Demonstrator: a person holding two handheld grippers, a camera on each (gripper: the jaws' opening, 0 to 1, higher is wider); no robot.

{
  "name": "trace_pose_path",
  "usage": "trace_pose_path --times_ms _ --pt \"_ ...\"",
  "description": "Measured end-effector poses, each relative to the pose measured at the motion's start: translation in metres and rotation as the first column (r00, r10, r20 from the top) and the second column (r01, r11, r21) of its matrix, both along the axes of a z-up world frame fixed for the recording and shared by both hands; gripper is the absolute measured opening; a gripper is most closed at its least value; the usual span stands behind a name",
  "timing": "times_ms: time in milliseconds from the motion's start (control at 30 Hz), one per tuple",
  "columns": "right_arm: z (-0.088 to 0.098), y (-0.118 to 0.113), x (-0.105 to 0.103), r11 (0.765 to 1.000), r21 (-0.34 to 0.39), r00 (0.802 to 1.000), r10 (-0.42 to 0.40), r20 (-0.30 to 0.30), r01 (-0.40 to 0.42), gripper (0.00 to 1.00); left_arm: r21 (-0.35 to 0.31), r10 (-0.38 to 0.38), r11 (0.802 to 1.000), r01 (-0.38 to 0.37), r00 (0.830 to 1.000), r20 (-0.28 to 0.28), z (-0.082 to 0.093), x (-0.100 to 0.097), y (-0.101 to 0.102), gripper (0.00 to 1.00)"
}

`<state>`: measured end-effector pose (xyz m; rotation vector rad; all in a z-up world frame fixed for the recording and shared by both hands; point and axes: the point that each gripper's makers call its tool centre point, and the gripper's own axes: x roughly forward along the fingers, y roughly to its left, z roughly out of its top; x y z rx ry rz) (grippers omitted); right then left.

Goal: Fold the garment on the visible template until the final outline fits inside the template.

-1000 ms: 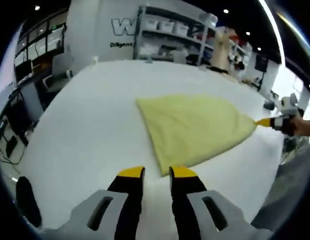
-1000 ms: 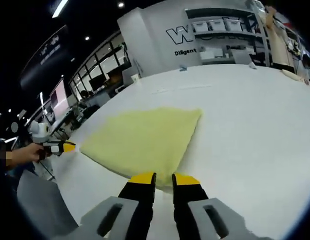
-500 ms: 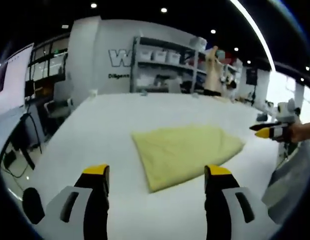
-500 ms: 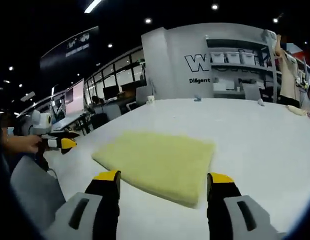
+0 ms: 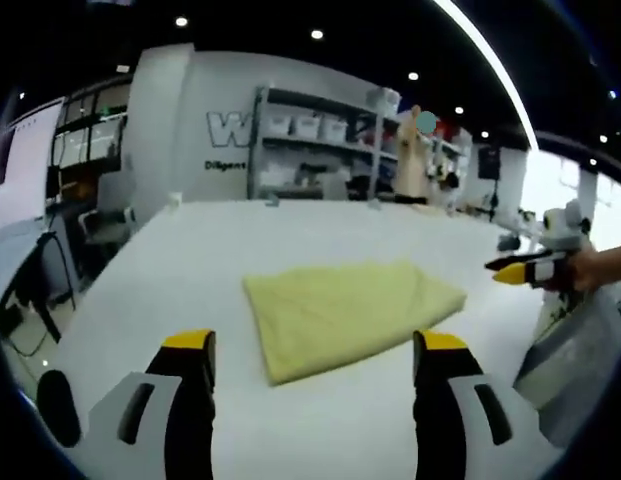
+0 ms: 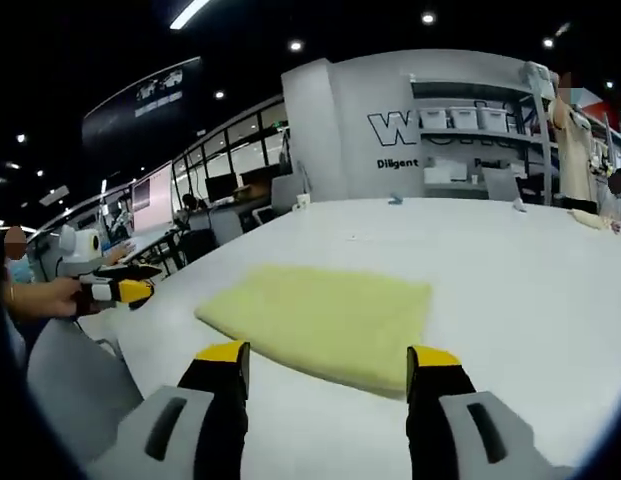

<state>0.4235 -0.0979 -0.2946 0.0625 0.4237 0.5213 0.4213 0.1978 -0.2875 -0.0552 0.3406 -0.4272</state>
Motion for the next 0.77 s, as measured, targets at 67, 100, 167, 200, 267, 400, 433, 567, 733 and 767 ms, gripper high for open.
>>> trace_pose_path --times_ms 67,100,167,200,267,400,433,567,733,767 --pt "0.001 -0.001 0.000 1.000 -0.004 1.000 0.001 0.006 -0.001 0.59 -0.001 0.001 1.000 -0.001 1.000 -0.003 -0.001 0.000 0.000 0.76" --pt "0.001 -0.002 0.000 1.000 -0.003 1.000 0.001 0.007 -0.001 0.59 0.001 0.001 1.000 -0.001 1.000 -0.003 -0.001 0.000 0.001 0.75" --pt "-0.001 -0.003 -0.002 1.000 -0.001 1.000 -0.005 -0.008 0.005 0.59 0.007 -0.002 1.000 0.002 1.000 0.001 0.000 0.000 -0.001 0.74" --pt "-0.001 -0.004 -0.002 1.000 0.001 1.000 -0.006 -0.009 0.007 0.58 0.010 -0.007 1.000 0.007 1.000 0.002 0.000 -0.001 -0.003 0.74" --pt "0.000 -0.004 -0.005 1.000 0.002 1.000 -0.009 -0.008 0.009 0.58 0.018 -0.026 1.000 0.026 1.000 -0.002 0.001 -0.004 -0.011 0.74" --pt "-0.003 -0.005 -0.009 1.000 -0.005 1.000 -0.011 -0.017 0.011 0.58 0.039 -0.038 0.998 0.039 0.999 -0.008 -0.001 -0.004 -0.012 0.74" --pt "-0.002 -0.005 -0.009 1.000 -0.003 1.000 -0.013 -0.017 0.012 0.58 0.038 -0.039 0.999 0.039 0.999 -0.009 -0.001 -0.004 -0.012 0.74" --pt "-0.001 -0.010 -0.007 0.999 0.013 0.999 -0.030 -0.010 0.031 0.58 0.028 -0.039 0.999 0.039 0.999 -0.013 0.000 -0.006 -0.015 0.72" --pt "-0.006 -0.021 -0.006 0.998 0.008 0.998 -0.066 -0.021 0.066 0.57 0.033 -0.072 0.997 0.073 0.997 -0.031 -0.003 -0.013 -0.027 0.70" --pt "-0.006 -0.022 -0.006 0.998 0.003 0.997 -0.069 -0.021 0.069 0.56 0.031 -0.075 0.997 0.076 0.997 -0.033 -0.004 -0.013 -0.025 0.70"
